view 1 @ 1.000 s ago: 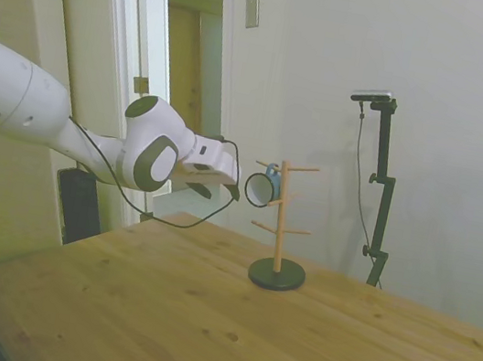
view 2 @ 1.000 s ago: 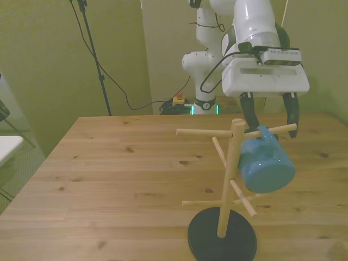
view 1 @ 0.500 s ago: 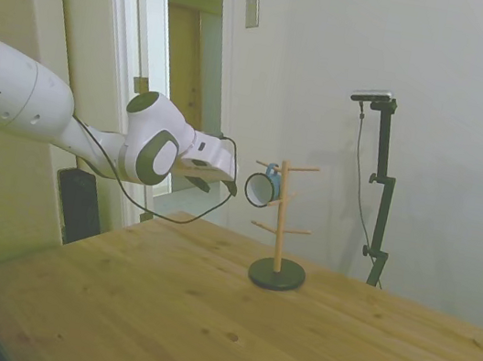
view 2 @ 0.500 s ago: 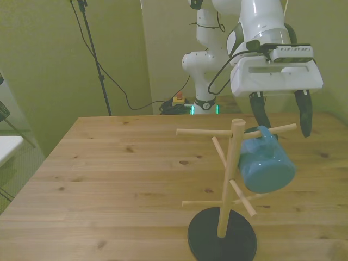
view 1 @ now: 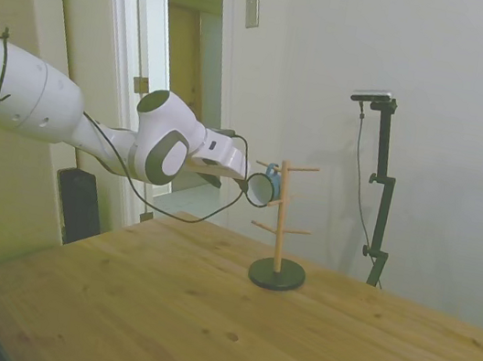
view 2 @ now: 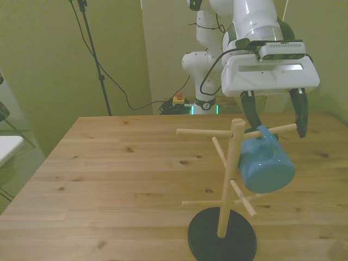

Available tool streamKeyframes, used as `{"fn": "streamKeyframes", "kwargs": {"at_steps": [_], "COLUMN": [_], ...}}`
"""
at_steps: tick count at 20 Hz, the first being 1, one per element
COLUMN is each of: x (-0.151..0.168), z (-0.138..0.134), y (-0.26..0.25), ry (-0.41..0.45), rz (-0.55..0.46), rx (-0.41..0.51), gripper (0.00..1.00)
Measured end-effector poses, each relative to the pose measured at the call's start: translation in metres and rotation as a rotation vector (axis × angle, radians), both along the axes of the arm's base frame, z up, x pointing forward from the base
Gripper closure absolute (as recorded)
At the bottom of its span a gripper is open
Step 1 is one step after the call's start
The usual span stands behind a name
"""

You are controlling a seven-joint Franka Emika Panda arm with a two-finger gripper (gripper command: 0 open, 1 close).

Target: Unload the mug

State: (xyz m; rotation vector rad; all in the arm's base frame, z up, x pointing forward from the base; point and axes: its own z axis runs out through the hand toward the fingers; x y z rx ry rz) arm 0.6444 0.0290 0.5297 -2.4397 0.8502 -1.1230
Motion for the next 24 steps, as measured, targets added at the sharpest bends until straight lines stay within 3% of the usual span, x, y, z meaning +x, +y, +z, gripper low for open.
{"fn": "streamKeyframes", "kwargs": {"at_steps": [14, 15, 24], "x": [0.053, 0.055, 0.065], "z": [-0.011, -0.012, -0.008], "y": [-0.016, -0.016, -0.018], "ry": [-0.036, -0.040, -0.061], "rz": [0.001, 0.003, 0.033], "rx": [0.025, 0.027, 0.045], "gripper": [0.00, 1.00, 1.00]}}
